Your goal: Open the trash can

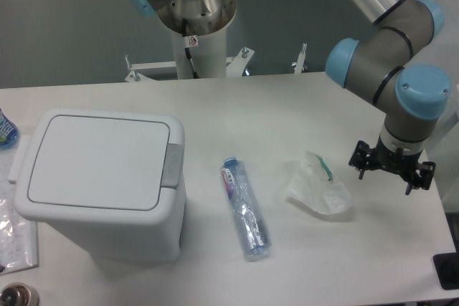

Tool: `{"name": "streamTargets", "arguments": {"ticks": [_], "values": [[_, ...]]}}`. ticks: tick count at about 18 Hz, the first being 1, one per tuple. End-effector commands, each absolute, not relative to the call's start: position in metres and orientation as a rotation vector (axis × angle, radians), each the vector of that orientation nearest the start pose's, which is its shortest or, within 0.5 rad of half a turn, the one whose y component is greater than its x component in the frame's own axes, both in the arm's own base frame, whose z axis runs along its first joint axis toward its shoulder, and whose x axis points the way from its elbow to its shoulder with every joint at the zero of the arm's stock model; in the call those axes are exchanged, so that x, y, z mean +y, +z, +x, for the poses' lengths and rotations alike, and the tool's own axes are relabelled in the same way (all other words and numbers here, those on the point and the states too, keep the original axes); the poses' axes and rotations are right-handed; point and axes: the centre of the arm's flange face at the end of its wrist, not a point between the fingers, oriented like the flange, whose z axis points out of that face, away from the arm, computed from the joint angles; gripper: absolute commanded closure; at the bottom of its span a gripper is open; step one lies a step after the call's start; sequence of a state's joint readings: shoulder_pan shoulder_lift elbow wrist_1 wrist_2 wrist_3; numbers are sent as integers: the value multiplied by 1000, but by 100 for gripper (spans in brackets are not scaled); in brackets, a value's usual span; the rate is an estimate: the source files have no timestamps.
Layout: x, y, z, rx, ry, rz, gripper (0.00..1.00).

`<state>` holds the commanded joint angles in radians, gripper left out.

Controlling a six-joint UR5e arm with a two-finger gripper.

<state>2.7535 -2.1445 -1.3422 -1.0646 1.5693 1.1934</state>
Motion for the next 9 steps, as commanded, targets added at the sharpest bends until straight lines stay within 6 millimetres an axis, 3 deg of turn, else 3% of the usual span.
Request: {"name": "streamTargets", "arguments": {"ticks": [9], "values": [[397, 304, -609, 10, 228, -3067, 0]]}}
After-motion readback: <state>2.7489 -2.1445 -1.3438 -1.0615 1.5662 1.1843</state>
